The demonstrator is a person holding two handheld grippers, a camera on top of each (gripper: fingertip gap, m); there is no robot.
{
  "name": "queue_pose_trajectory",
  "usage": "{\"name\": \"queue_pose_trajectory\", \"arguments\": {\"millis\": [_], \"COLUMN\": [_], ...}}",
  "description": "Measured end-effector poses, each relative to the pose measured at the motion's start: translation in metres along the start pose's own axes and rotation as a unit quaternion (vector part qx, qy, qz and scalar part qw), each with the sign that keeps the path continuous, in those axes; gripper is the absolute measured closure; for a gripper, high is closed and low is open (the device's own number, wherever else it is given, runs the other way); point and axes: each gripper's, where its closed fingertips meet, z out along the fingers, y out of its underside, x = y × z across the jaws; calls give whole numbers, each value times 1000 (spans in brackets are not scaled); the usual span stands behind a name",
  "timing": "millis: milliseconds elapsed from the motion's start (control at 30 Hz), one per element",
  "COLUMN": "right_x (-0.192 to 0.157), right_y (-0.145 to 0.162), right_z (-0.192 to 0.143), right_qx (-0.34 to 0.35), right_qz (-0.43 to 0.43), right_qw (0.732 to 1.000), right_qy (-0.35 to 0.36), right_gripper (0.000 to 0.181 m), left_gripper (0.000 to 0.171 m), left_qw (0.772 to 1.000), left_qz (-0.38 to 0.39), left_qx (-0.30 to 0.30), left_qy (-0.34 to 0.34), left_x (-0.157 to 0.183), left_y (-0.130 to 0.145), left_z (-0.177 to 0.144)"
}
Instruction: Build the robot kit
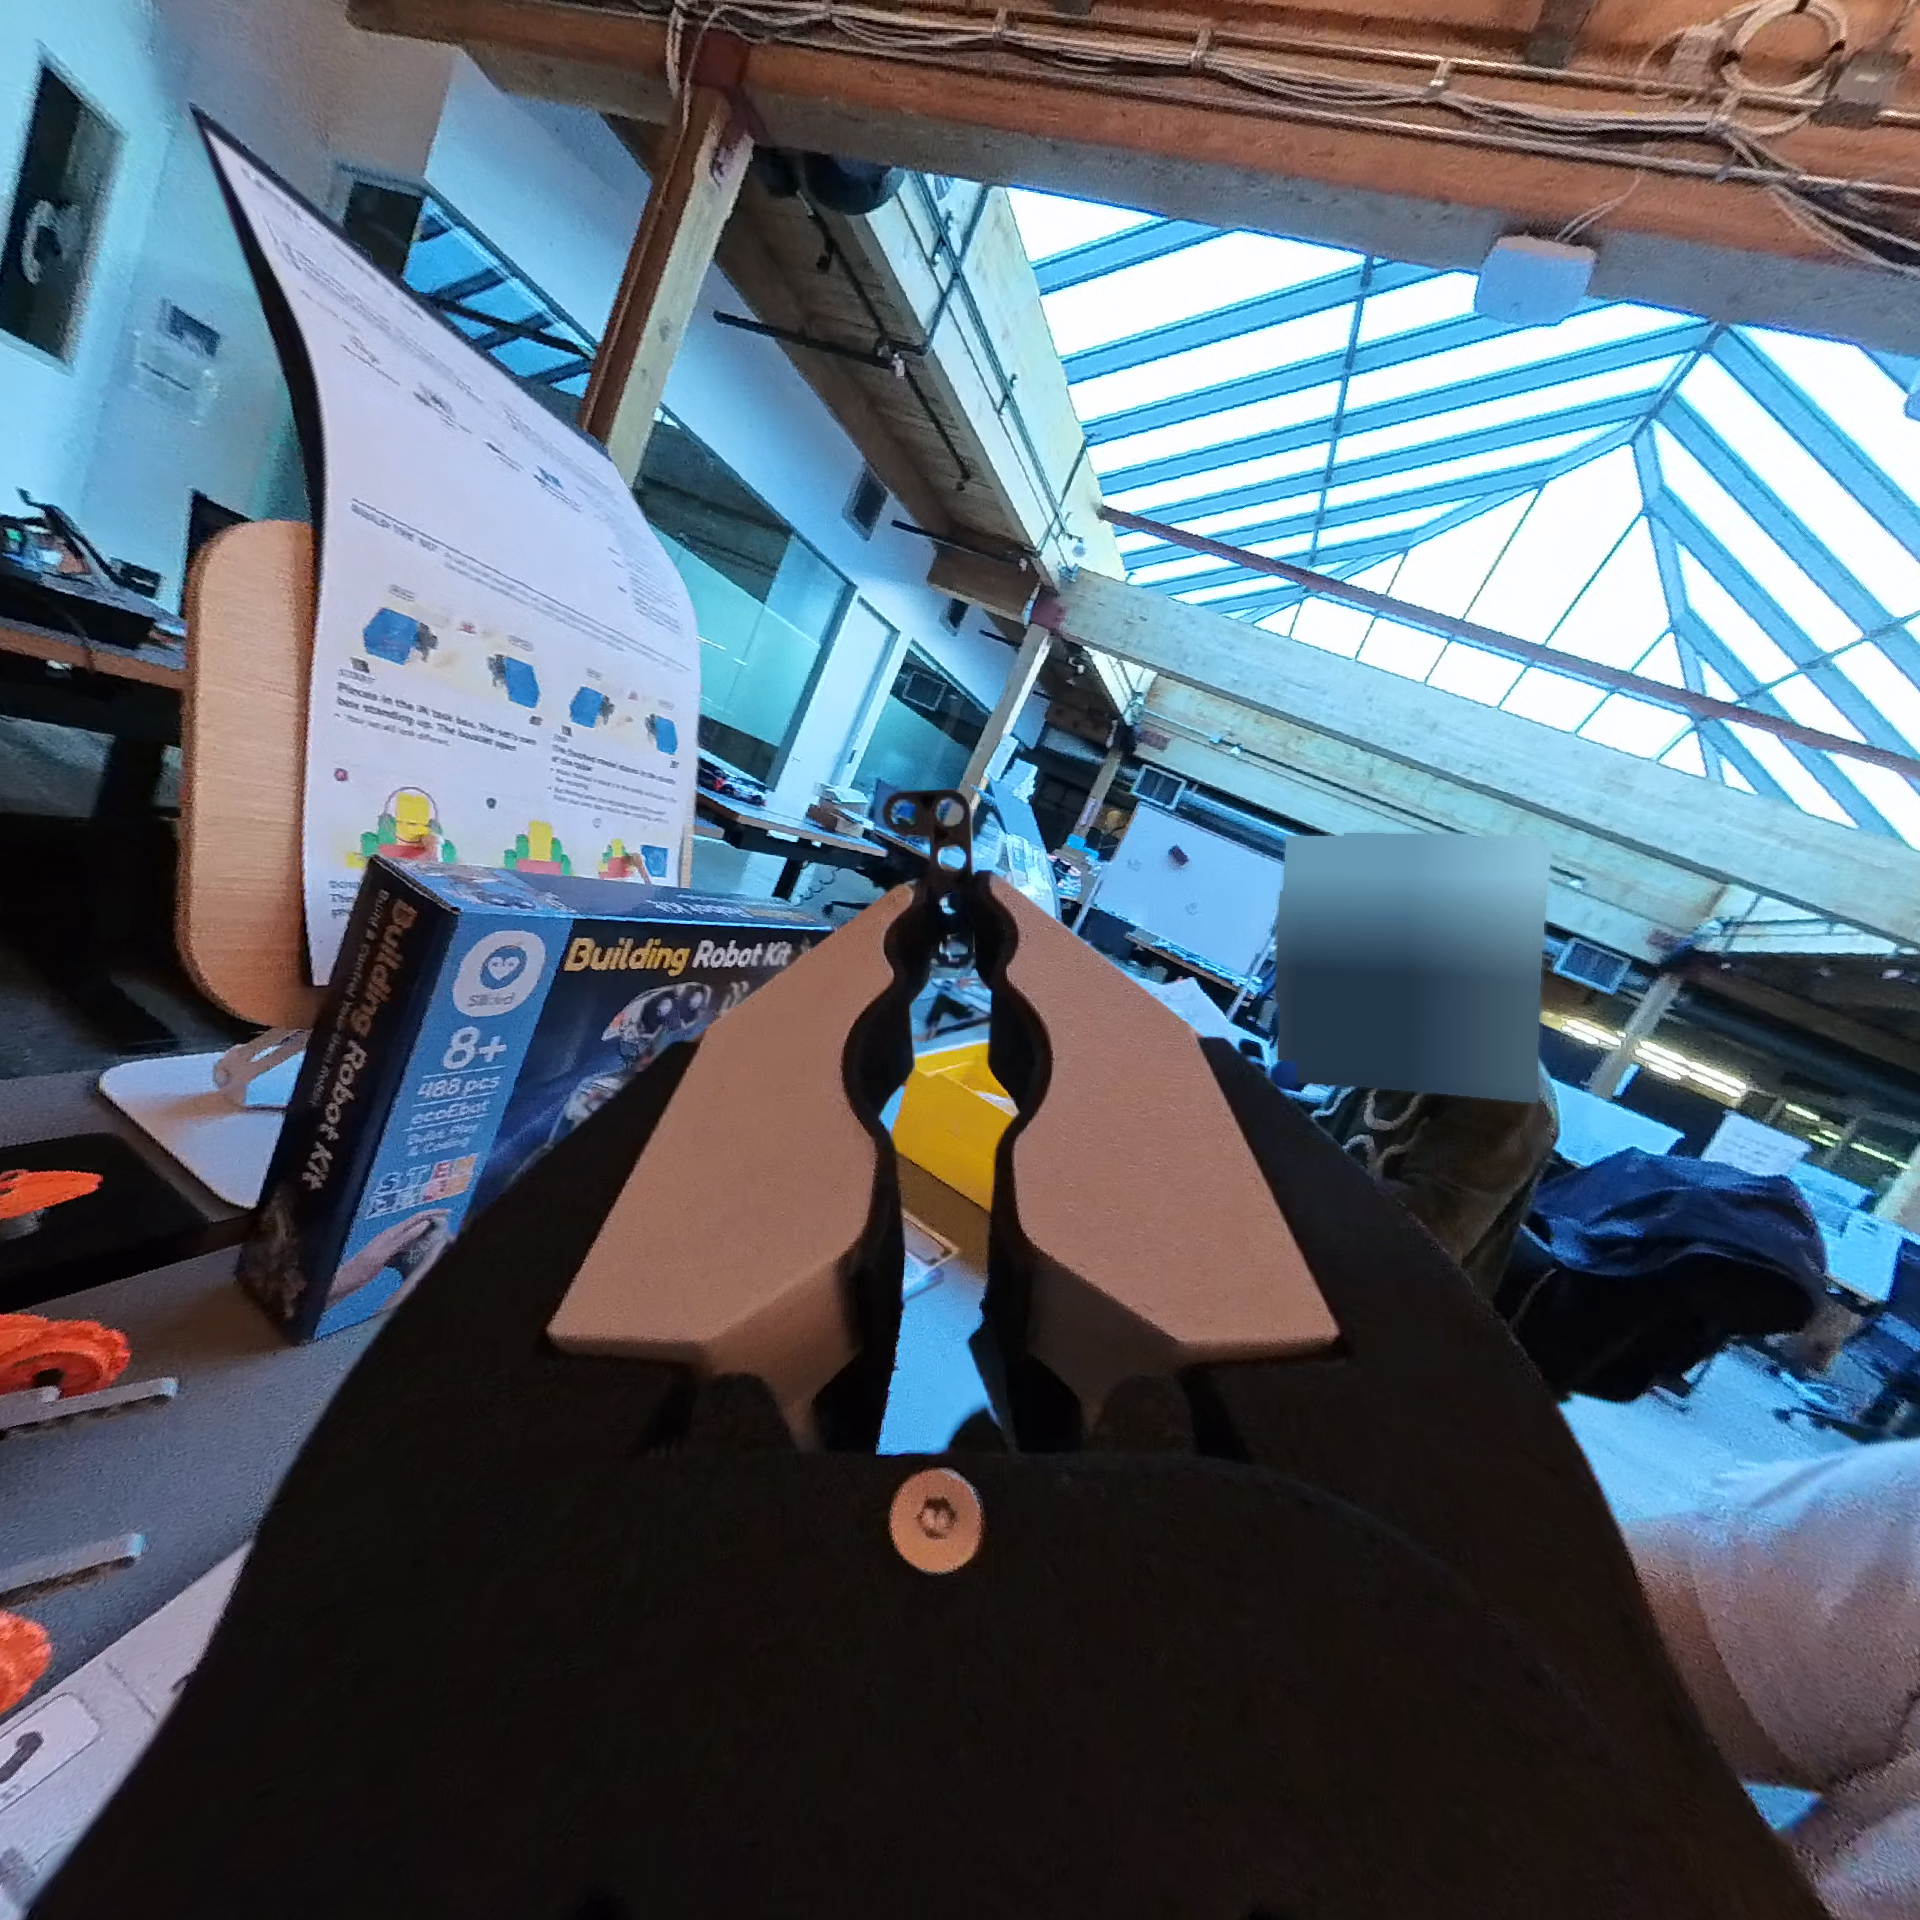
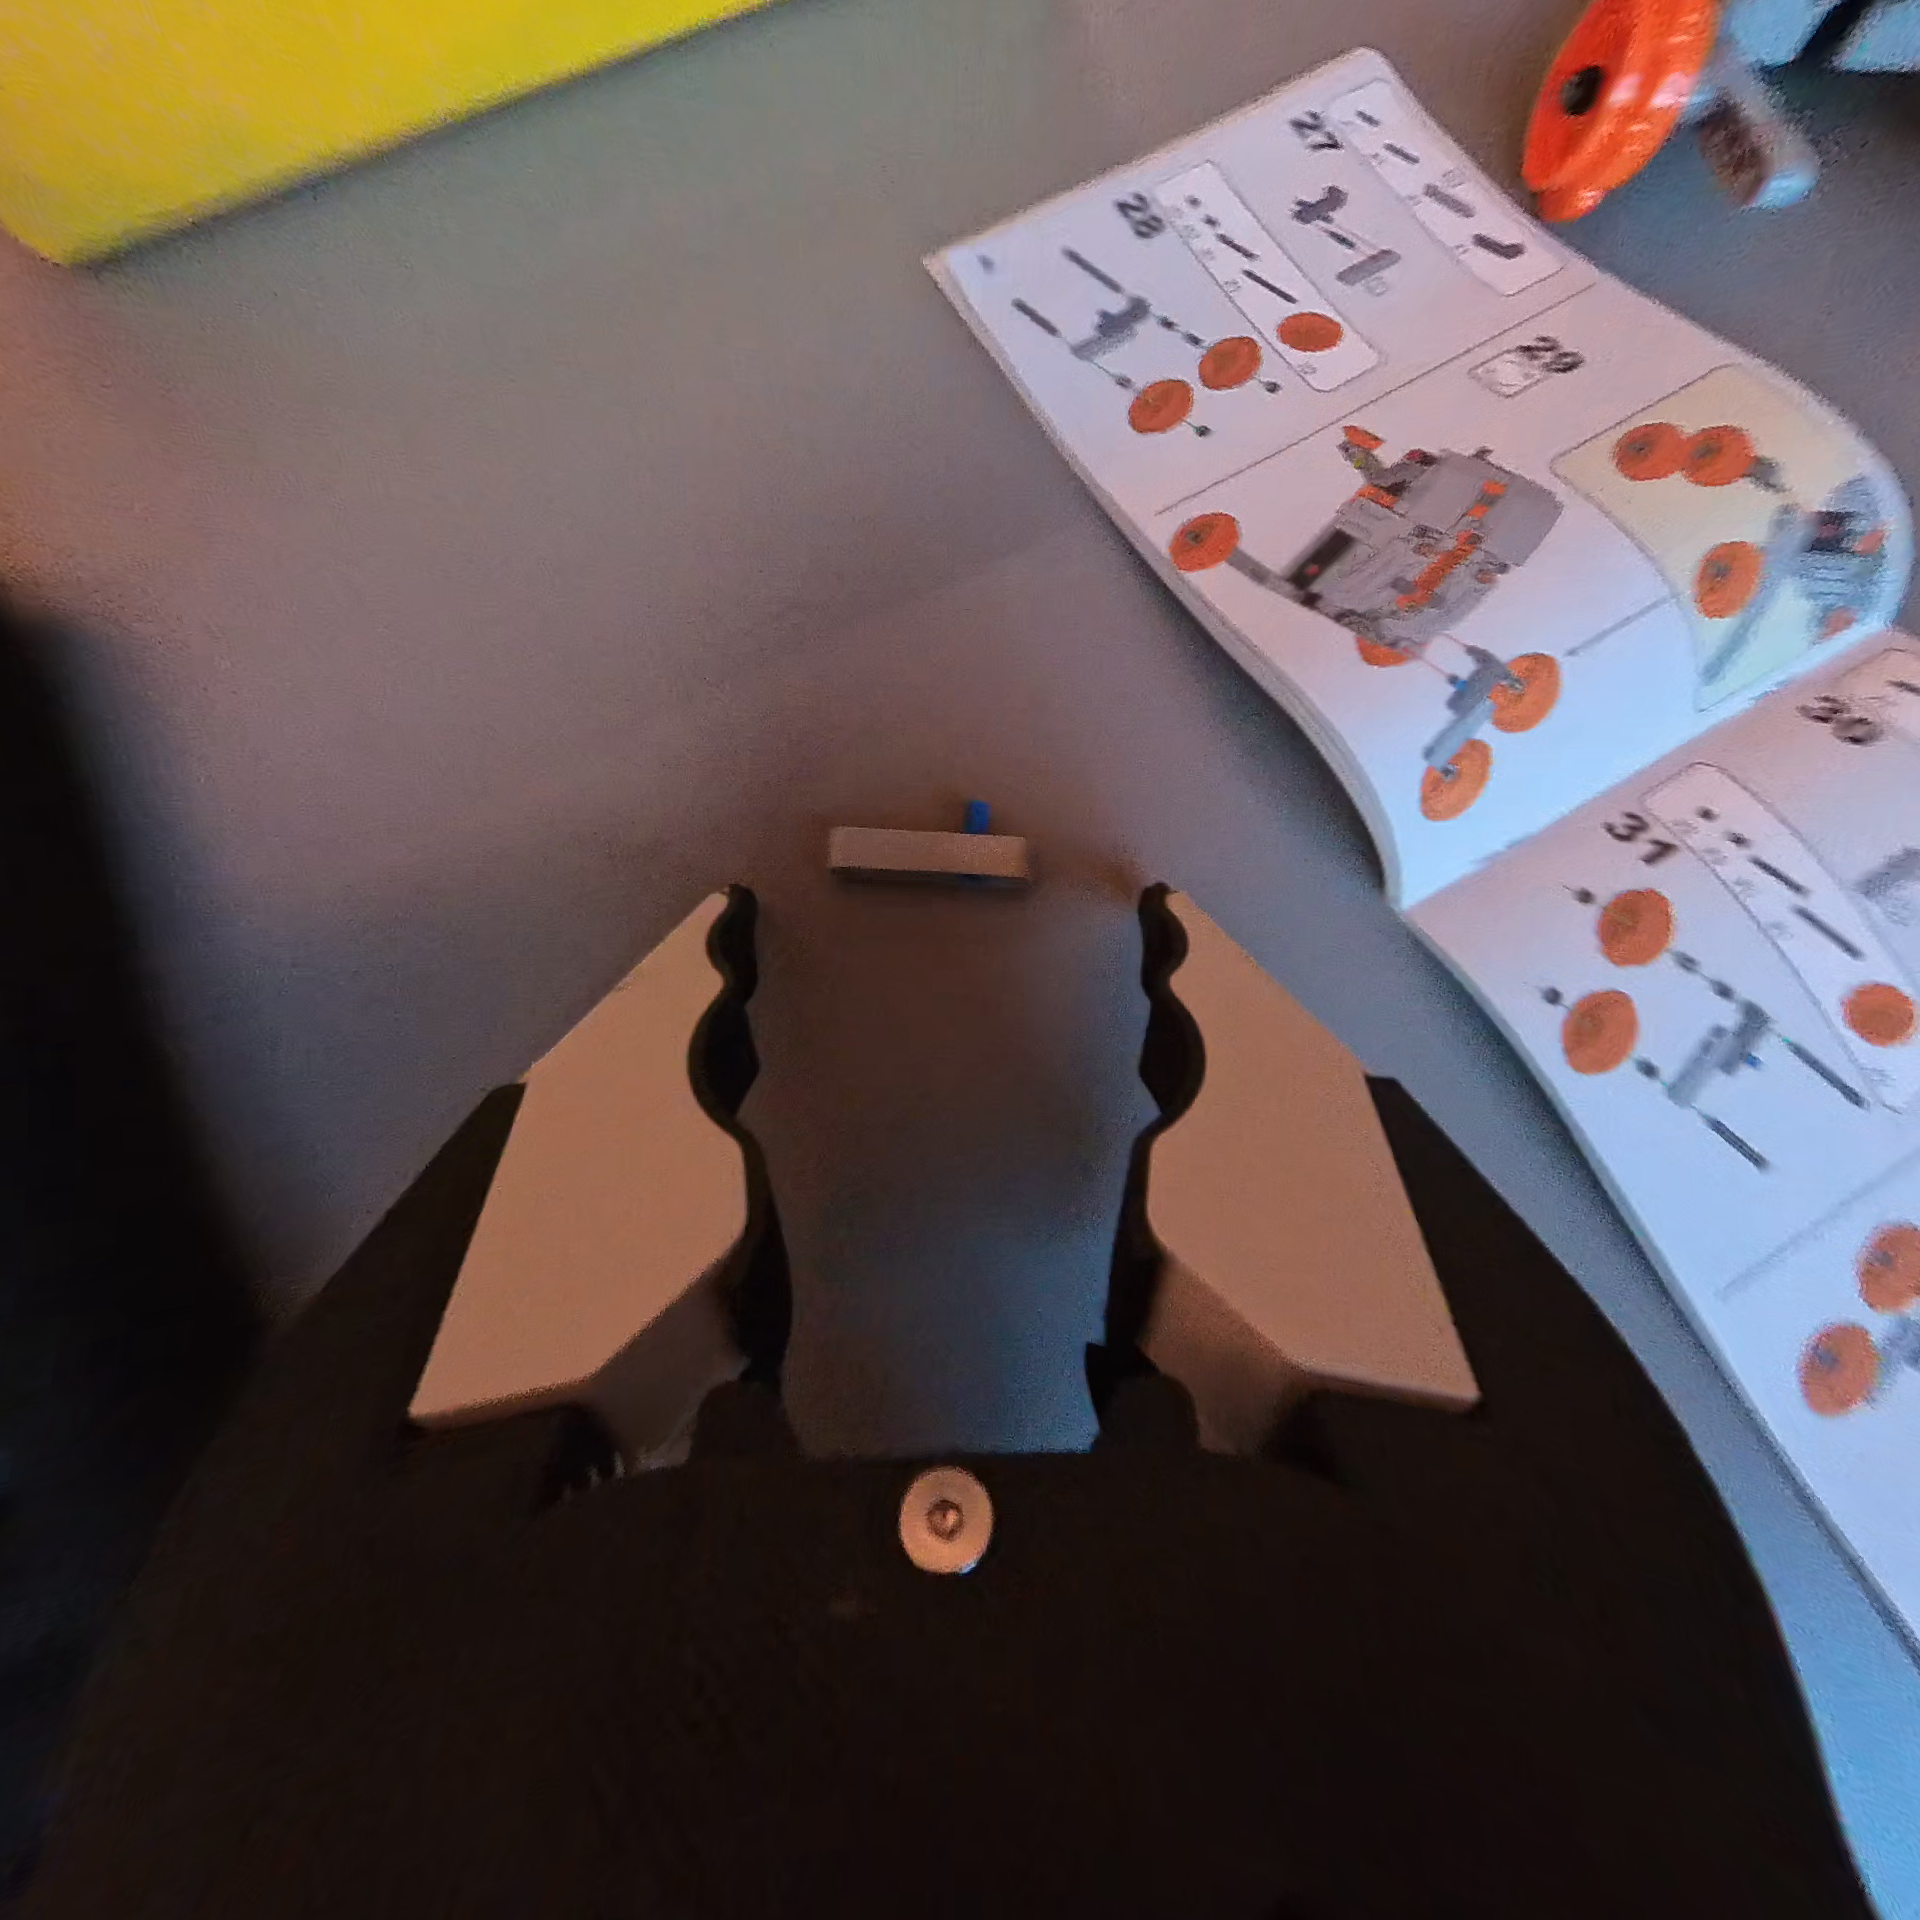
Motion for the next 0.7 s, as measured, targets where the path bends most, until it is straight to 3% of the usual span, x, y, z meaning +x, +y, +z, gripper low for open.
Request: {"name": "queue_pose_trajectory", "arguments": {"millis": [100, 167, 233, 300, 367, 467, 567, 700], "right_x": [-6, 0, 1, 8, 34, 65, 107, 151], "right_y": [-4, -6, -4, -2, -8, -18, -7, 11], "right_z": [7, 6, 5, -7, -41, -109, -152, -164], "right_qx": [11, 12, 5, 12, 65, 169, 185, 194], "right_qz": [13, 0, 2, -47, -135, -247, -240, -208], "right_qw": [1000, 999, 1000, 999, 985, 940, 931, 936], "right_qy": [18, 29, 10, 8, 86, 165, 202, 207], "right_gripper": [119, 142, 142, 142, 142, 143, 143, 143], "left_gripper": [167, 167, 167, 167, 167, 167, 168, 168], "left_qw": [1000, 999, 999, 997, 994, 980, 953, 928], "left_qz": [-13, -19, -28, -37, -51, -81, -117, -174], "left_qx": [-6, -10, -16, -36, -76, -165, -259, -305], "left_qy": [14, 26, 40, 50, 59, 81, 108, 125], "left_x": [-1, 0, 0, 0, -1, -2, -3, -14], "left_y": [5, 7, 10, 19, 37, 81, 144, 225], "left_z": [2, 2, 3, 6, 14, 39, 80, 133]}}
